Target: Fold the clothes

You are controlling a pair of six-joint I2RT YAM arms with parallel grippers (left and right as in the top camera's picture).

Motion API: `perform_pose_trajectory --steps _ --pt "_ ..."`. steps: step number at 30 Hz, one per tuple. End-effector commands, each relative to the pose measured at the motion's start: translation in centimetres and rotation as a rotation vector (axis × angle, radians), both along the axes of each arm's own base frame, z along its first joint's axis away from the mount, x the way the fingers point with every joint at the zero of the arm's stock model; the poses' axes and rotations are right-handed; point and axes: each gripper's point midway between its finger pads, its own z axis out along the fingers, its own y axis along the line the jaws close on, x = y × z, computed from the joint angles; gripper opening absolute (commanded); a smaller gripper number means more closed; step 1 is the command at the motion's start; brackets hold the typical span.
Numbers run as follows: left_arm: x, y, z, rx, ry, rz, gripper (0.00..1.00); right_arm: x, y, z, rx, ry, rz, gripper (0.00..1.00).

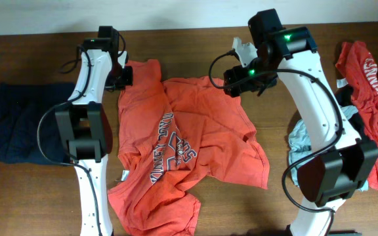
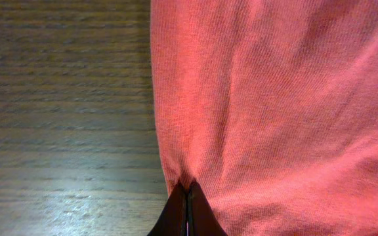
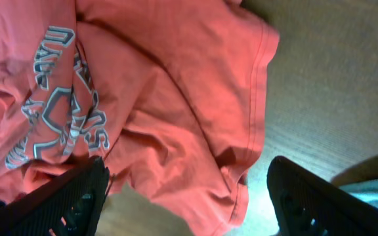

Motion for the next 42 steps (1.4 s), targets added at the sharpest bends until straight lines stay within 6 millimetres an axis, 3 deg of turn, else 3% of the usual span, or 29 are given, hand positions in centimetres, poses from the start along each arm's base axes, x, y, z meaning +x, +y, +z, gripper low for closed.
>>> perform_pose_trajectory --steps 1,4,7,11,17,23,26,29,33,34,36,38,39,42 --pt "-1.7 4.7 -2.5 0.169 0.082 0.163 0.01 1.0 -0.5 -0.7 -0.003 -0.009 -0.016 0.81" --pt "-2.8 7.7 -2.5 0.181 0.118 0.287 0.01 1.9 -0.9 -1.5 -0.002 -0.010 -0.029 0.81" --pt "-3.8 10.1 -2.5 0.156 0.148 0.357 0.01 3.2 -1.3 -3.6 -0.006 0.006 -0.043 0.81" --pt "-5.1 12.5 -2.5 0.154 0.188 0.405 0.01 5.6 -1.2 -8.8 -0.013 0.043 -0.051 0.82" --pt "-5.4 13.0 -2.5 0.154 0.196 0.413 0.01 7.8 -0.7 -14.3 -0.014 0.053 -0.039 0.91" --pt "-5.4 12.9 -2.5 0.154 0.195 0.410 0.01 9.0 -0.1 -16.7 0.010 0.041 -0.033 0.89" --pt "-5.3 12.9 -2.5 0.154 0.195 0.410 0.00 9.0 1.5 -17.8 0.079 0.059 -0.010 0.72" --pt "-5.3 12.9 -2.5 0.153 0.195 0.410 0.01 9.1 2.5 -19.5 0.078 0.059 0.005 0.71" --pt "-5.4 12.9 -2.5 0.153 0.195 0.410 0.01 9.9 3.2 -19.7 0.091 0.023 0.015 0.52" --pt "-5.4 12.9 -2.5 0.153 0.195 0.410 0.01 10.2 3.3 -19.6 0.095 0.011 0.016 0.41" --pt "-5.3 12.9 -2.5 0.154 0.195 0.410 0.01 10.9 2.9 -19.4 0.095 -0.011 0.007 0.17" --pt "-5.3 12.9 -2.5 0.154 0.195 0.410 0.01 11.5 2.0 -19.0 0.098 -0.026 -0.010 0.05" --pt "-5.3 12.9 -2.5 0.154 0.193 0.410 0.01 12.0 1.4 -18.7 0.099 -0.035 -0.026 0.04" --pt "-5.1 12.9 -2.5 0.153 0.187 0.411 0.01 14.3 -3.2 -17.5 0.054 -0.073 -0.184 0.04"
